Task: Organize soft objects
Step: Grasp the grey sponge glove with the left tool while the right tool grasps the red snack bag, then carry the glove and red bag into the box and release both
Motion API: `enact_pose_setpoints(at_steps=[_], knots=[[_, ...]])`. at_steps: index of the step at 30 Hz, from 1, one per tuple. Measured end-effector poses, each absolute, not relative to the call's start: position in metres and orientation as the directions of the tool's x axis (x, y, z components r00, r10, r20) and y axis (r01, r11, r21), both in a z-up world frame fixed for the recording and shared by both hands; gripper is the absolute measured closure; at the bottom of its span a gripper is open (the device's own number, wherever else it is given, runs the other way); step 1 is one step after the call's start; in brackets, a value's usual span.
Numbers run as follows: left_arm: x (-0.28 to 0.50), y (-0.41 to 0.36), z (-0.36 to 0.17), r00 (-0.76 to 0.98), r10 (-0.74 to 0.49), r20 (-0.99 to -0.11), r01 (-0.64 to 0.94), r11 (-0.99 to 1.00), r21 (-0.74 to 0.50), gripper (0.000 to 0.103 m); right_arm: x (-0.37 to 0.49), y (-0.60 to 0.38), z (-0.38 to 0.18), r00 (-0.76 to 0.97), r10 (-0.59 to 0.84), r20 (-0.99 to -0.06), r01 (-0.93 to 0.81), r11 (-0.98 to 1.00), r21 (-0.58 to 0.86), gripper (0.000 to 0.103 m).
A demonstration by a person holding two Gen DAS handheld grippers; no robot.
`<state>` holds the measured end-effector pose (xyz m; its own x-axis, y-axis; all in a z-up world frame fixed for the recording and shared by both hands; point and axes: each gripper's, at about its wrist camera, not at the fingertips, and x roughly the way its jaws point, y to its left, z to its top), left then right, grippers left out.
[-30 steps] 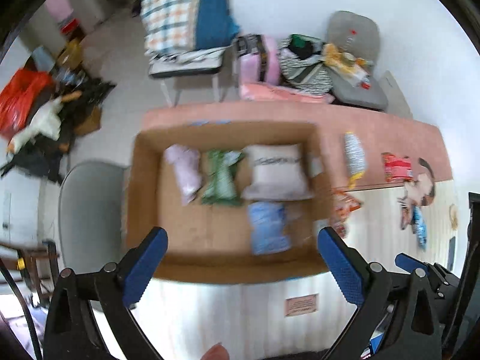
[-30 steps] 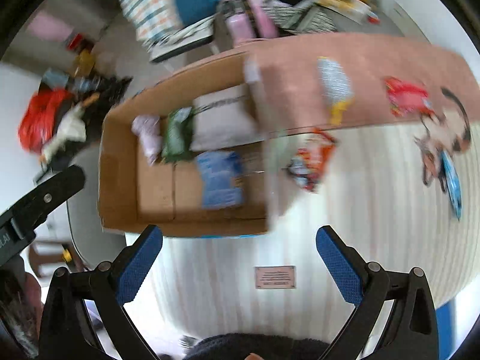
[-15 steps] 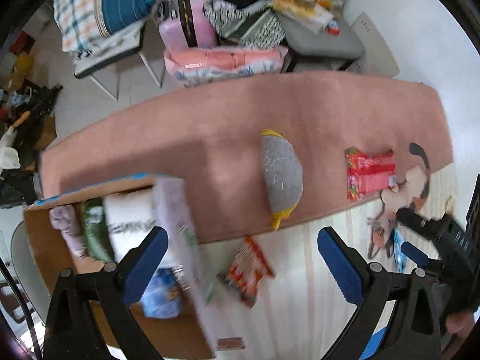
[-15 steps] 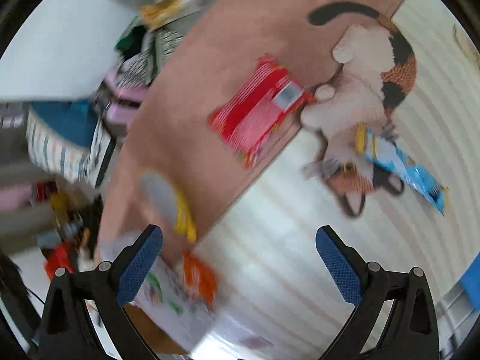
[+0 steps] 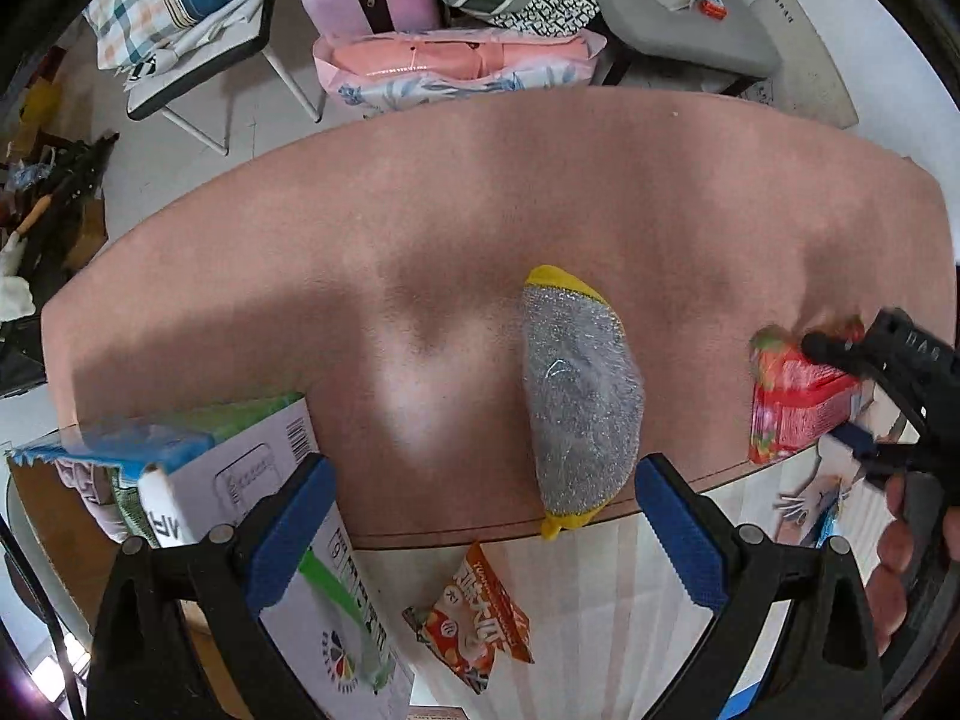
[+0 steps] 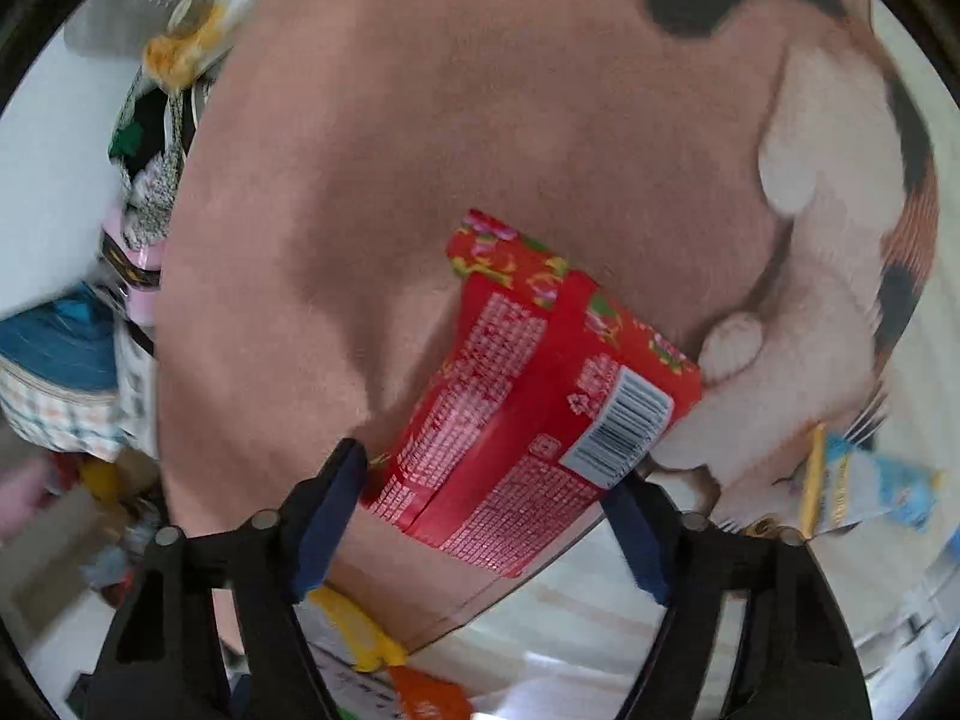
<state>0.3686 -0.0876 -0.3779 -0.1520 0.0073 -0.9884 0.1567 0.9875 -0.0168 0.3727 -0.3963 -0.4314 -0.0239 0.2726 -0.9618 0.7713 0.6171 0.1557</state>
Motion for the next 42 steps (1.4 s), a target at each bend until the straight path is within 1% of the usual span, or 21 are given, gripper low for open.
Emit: enact_pose_setpoints(at_steps=[2, 3, 5, 6, 9, 11, 13, 15, 18, 19, 20, 21, 23, 24, 26, 28, 29, 32, 36, 39, 42], knots=[[0.37, -0.089, -0.381, -0.165, -0.007, -0.986, 0.157, 0.987, -0.033, 0.001, 0.382, -0.377, -0.432, -0.076, 0.224, -0.972, 0.653, 0.748, 0.121, 0.047], [0.37, -0.091, -0.384, -0.173, -0.016, -0.985, 0.159, 0.986, -0.044, 0.001, 0.384, -0.362, -0.432, -0.107, 0.191, -0.976, 0.555, 0.826, 0.101, 0.049], [0.37, -0.096, -0.391, -0.198, -0.047, -0.979, 0.159, 0.984, -0.08, 0.001, 0.382, -0.344, -0.431, -0.14, 0.133, -0.981, 0.433, 0.899, 0.059, 0.05], [0.372, -0.098, -0.394, -0.209, -0.06, -0.976, 0.154, 0.984, -0.093, 0.001, 0.377, -0.332, -0.432, -0.165, 0.09, -0.982, 0.336, 0.941, 0.03, 0.05], [0.374, -0.106, -0.405, -0.244, -0.109, -0.964, 0.125, 0.982, -0.143, 0.001, 0.369, -0.315, -0.437, -0.201, 0.031, -0.979, 0.198, 0.98, -0.009, 0.05], [0.377, -0.112, -0.412, -0.261, -0.126, -0.957, 0.116, 0.98, -0.161, 0.001, 0.368, -0.313, -0.439, -0.202, 0.032, -0.979, 0.198, 0.98, -0.009, 0.047], [0.379, -0.119, -0.419, -0.271, -0.122, -0.955, 0.117, 0.98, -0.159, 0.001, 0.366, -0.317, -0.445, -0.208, 0.051, -0.977, 0.231, 0.973, 0.001, 0.039], [0.381, -0.125, -0.426, -0.282, -0.107, -0.953, 0.128, 0.981, -0.148, 0.001, 0.365, -0.323, -0.451, -0.21, 0.074, -0.975, 0.275, 0.961, 0.014, 0.035], [0.386, -0.133, -0.433, -0.286, -0.074, -0.955, 0.156, 0.98, -0.122, 0.002, 0.363, -0.329, -0.46, -0.216, 0.107, -0.97, 0.329, 0.944, 0.031, 0.034], [0.387, -0.135, -0.437, -0.287, -0.057, -0.956, 0.164, 0.98, -0.108, 0.008, 0.362, -0.333, -0.46, -0.211, 0.114, -0.971, 0.338, 0.94, 0.037, 0.03], [0.388, -0.136, -0.44, -0.289, -0.043, -0.956, 0.17, 0.981, -0.096, 0.014, 0.361, -0.337, -0.461, -0.209, 0.115, -0.971, 0.341, 0.939, 0.038, 0.03], [0.388, -0.137, -0.444, -0.294, -0.024, -0.956, 0.178, 0.981, -0.079, 0.027, 0.363, -0.337, -0.463, -0.207, 0.11, -0.972, 0.348, 0.937, 0.032, 0.03], [0.387, -0.141, -0.445, -0.276, 0.007, -0.961, 0.2, 0.978, -0.05, 0.039, 0.364, -0.337, -0.464, -0.203, 0.102, -0.974, 0.356, 0.934, 0.023, 0.03], [0.385, -0.146, -0.444, -0.252, 0.034, -0.967, 0.219, 0.975, -0.022, 0.051, 0.365, -0.337, -0.465, -0.201, 0.094, -0.975, 0.362, 0.932, 0.015, 0.03], [0.381, -0.149, -0.442, -0.23, 0.053, -0.972, 0.243, 0.97, -0.005, 0.053, 0.368, -0.339, -0.465, -0.197, 0.06, -0.979, 0.361, 0.932, -0.016, 0.034], [0.374, -0.149, -0.439, -0.202, 0.069, -0.977, 0.25, 0.968, 0.016, 0.056, 0.363, -0.326, -0.455, -0.167, 0.038, -0.985, 0.354, 0.935, -0.025, 0.053], [0.369, -0.148, -0.436, -0.187, 0.073, -0.98, 0.254, 0.967, 0.024, 0.057, 0.363, -0.323, -0.452, -0.164, 0.026, -0.986, 0.35, 0.936, -0.034, 0.054], [0.353, -0.145, -0.418, -0.145, 0.058, -0.988, 0.252, 0.967, 0.02, 0.058, 0.349, -0.31, -0.438, -0.146, 0.038, -0.989, 0.345, 0.939, -0.015, 0.057], [0.329, -0.124, -0.369, -0.07, -0.026, -0.997, 0.223, 0.974, -0.041, 0.058, 0.334, -0.284, -0.398, -0.059, 0.074, -0.996, 0.303, 0.951, 0.052, 0.057], [0.305, -0.088, -0.314, 0.002, -0.115, -0.993, 0.201, 0.973, -0.112, 0.058, 0.314, -0.254, -0.358, 0.01, 0.118, -0.993, 0.238, 0.964, 0.117, 0.057], [0.276, -0.041, -0.274, 0.056, -0.157, -0.986, 0.173, 0.974, -0.145, 0.058, 0.29, -0.212, -0.322, 0.056, 0.177, -0.983, 0.163, 0.969, 0.184, 0.057]])
